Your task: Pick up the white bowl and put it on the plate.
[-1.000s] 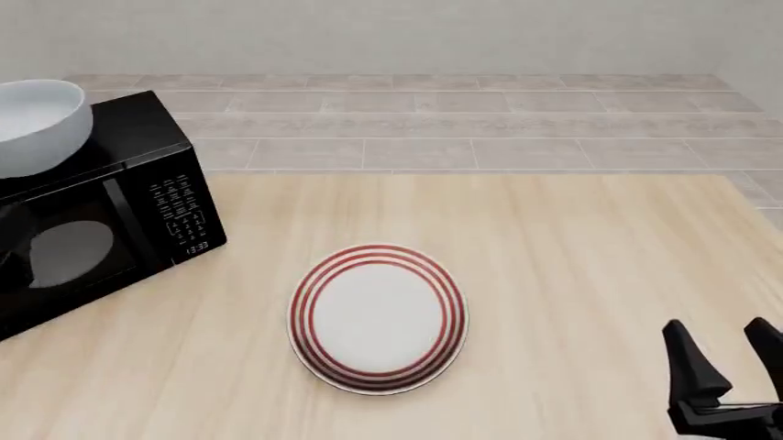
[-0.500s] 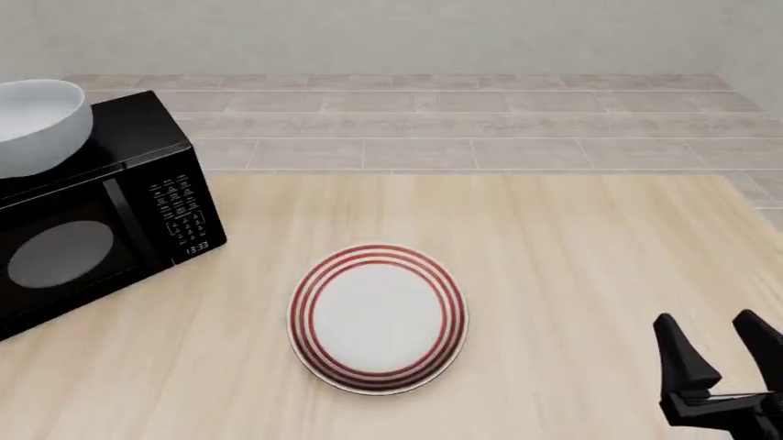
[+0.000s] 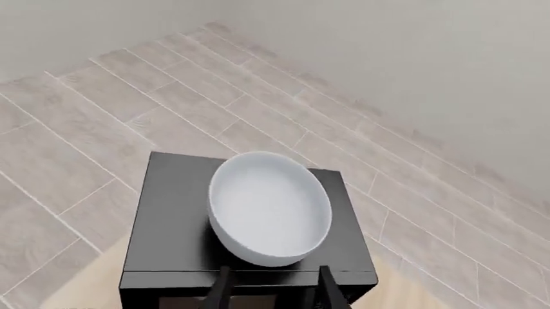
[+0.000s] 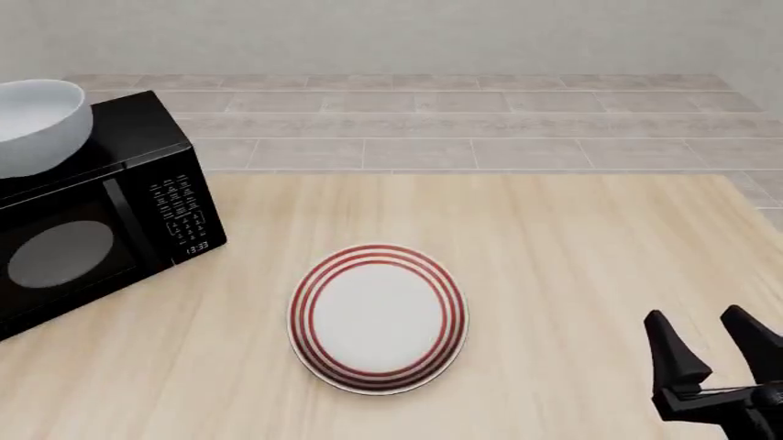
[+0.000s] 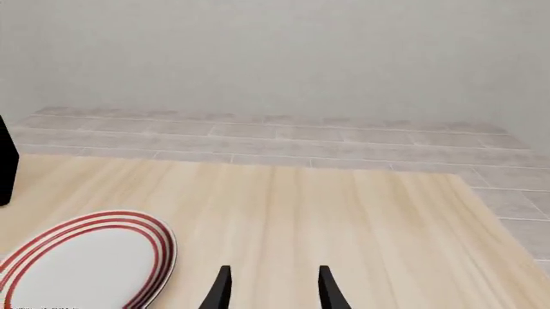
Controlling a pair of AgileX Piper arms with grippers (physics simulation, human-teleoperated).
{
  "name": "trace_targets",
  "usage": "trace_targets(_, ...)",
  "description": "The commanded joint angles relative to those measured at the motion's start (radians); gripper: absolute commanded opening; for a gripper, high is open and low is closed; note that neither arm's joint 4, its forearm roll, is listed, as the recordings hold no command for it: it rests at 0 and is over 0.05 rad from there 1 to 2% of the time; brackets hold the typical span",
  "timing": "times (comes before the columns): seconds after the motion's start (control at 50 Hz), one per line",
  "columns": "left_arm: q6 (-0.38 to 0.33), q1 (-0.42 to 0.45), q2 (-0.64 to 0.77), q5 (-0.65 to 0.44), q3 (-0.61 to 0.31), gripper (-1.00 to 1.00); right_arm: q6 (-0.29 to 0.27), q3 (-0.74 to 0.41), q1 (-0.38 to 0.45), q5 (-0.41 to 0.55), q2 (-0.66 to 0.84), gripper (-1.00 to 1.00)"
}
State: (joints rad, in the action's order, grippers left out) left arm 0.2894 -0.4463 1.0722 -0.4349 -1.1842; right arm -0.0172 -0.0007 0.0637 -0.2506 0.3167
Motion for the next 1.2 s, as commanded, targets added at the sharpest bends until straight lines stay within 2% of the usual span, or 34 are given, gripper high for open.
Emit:
trace_targets(0.02,0.001,-0.060,0.110,-0.020,-0.083,1.00,-0.002,0.000,0.015,-0.020,0.030,1.00)
trace_targets(0.1,0.021,-0.092,0.158,-0.045,-0.136,1.00,0.000,0.000,0.022,-0.003,0.014,1.00)
trace_targets(0.3,0.015,-0.107,0.216,-0.089,-0.230,1.00,-0.002,0.001,0.035,-0.001,0.014,1.00)
trace_targets(0.66,-0.031,-0.104,0.360,-0.152,-0.377,1.00,0.003,0.001,0.044,-0.012,0.028,1.00)
trace_targets(0.9,-0.033,-0.126,0.433,-0.129,-0.373,1.00,0.002,0.001,0.057,-0.013,0.032,1.00)
trace_targets(1.2,-0.078,-0.138,0.446,-0.114,-0.364,1.00,0.008,0.001,0.066,-0.041,0.071,1.00)
